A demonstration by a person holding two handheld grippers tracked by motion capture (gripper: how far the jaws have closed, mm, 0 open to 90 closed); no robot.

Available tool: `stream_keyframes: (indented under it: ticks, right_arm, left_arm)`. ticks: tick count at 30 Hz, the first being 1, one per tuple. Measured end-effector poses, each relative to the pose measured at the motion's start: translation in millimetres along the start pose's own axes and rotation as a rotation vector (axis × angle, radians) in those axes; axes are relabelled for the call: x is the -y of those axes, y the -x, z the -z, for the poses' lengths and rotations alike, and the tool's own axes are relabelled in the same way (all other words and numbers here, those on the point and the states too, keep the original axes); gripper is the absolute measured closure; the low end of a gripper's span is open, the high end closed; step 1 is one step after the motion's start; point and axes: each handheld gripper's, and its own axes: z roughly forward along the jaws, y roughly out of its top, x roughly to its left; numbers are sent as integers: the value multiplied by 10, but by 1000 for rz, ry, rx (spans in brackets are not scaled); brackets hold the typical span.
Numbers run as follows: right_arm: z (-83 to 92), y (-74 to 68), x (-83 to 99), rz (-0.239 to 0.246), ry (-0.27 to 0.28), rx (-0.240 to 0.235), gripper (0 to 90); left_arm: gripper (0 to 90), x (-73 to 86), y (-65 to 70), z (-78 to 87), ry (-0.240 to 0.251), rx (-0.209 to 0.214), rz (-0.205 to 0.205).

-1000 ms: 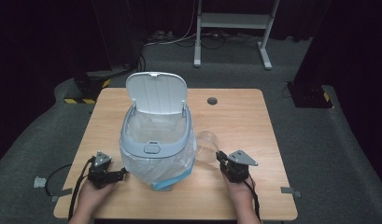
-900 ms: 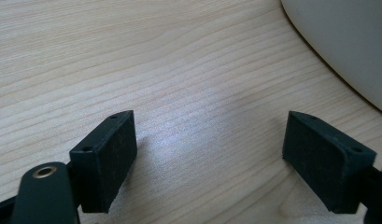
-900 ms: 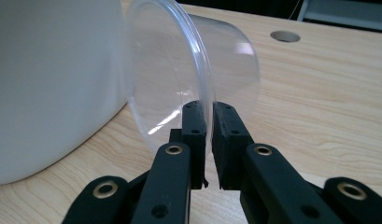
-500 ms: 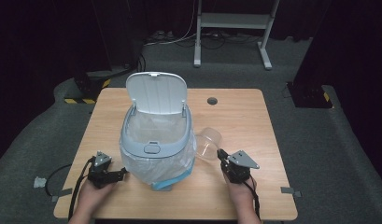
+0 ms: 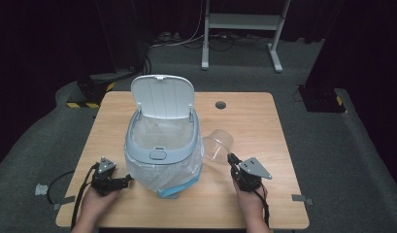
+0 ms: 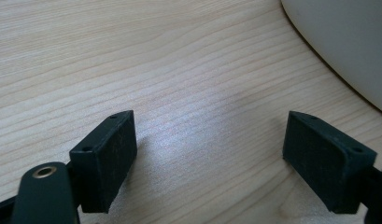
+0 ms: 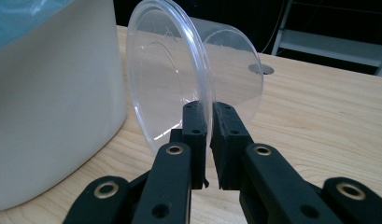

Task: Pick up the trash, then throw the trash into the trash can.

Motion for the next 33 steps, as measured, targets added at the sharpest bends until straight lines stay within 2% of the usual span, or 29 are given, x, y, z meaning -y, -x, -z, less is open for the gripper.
stream_keyframes:
  ticks: [11, 18, 28, 33]
  right_arm:
    - [104, 50, -54, -17, 54, 35, 846]
    - [167, 18, -120, -8, 93, 43, 846]
    - [323, 18, -248, -20, 176, 69, 846]
    - [379, 28, -288, -28, 200, 77, 846]
  left_arm:
    - [176, 1, 1, 0, 0, 0, 1]
    - [176, 1, 1, 1, 0, 0, 1]
    - [177, 2, 2, 2, 1, -1, -3]
    - [177, 4, 4, 4, 3, -2, -8]
